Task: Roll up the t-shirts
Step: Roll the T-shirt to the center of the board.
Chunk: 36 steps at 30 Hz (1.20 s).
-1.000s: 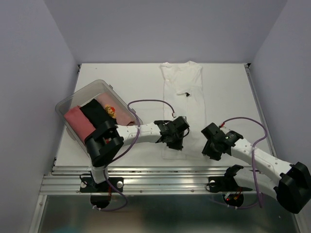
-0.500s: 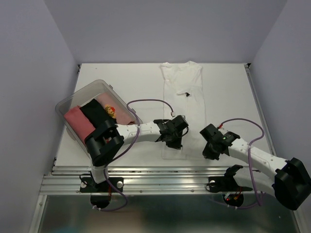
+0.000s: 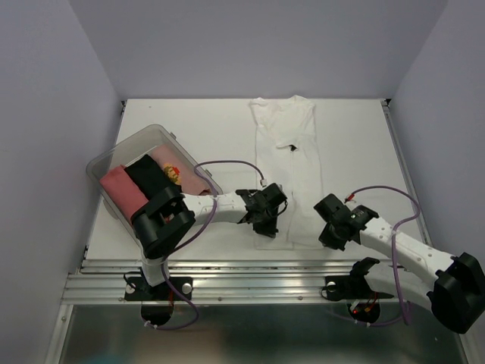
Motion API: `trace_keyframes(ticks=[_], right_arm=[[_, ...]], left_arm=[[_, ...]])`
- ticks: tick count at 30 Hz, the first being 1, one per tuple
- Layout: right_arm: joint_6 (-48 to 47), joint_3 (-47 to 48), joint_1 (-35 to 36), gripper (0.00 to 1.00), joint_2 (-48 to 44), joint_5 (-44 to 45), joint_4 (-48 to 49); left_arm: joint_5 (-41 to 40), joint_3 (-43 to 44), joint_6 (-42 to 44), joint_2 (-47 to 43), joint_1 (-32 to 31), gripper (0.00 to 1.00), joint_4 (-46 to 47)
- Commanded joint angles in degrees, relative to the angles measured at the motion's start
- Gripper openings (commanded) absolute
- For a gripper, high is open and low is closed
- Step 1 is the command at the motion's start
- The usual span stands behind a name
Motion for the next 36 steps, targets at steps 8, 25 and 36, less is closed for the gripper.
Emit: trace_keyframes(ticks=[8,25,36], right_arm=[[0.67,3.53,-0.33,0.19,0.31,3.26,-4.04],[-11.02,13.55,-0.33,0.35,10.76,7.21,7.99],[-14.54,10.57,-2.61,0.36,24.66,-0.95,22.76]], left_arm=[[0.52,-2.67,0.74,-0.60,-0.02,0.21,0.90],[-0.27,-7.76,1.88,0.98,3.92,0.21,2.92],[-2.03,-8.12,4.78,-1.39,9.73,0.21,0.99]])
